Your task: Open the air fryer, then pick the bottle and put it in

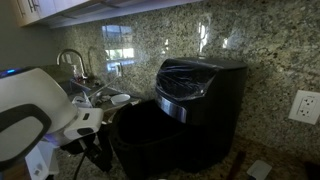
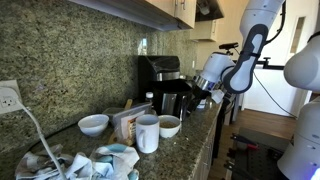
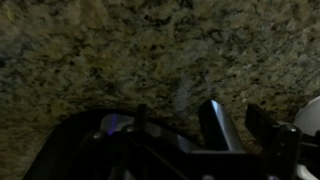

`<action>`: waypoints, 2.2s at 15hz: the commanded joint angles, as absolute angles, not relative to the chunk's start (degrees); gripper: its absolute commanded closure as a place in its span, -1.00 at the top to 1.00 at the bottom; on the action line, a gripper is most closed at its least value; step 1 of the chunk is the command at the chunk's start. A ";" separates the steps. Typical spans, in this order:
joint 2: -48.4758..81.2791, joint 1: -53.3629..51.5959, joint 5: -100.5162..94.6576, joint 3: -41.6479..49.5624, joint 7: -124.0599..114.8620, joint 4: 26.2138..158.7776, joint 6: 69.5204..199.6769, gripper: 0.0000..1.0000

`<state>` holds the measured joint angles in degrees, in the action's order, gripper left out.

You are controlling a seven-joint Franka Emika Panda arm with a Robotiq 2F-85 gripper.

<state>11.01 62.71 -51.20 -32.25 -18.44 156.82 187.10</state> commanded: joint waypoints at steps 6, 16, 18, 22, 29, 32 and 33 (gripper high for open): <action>13.79 75.34 -47.41 -47.30 -15.44 152.85 178.24 1.00; 12.26 77.10 -45.29 -50.83 -14.04 153.75 176.08 1.00; 11.17 78.16 -44.40 -52.55 -14.01 153.82 175.18 1.00; 10.00 81.62 -41.78 -57.45 -13.22 153.60 171.84 1.00; 5.14 93.27 -31.44 -72.36 -7.56 150.90 165.24 1.00; 2.43 97.28 -27.98 -76.78 -6.31 149.38 165.24 1.00; 2.03 98.40 -27.31 -77.79 -5.65 149.12 165.88 1.00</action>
<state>5.54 94.88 -30.29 -74.02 -7.21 152.43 165.61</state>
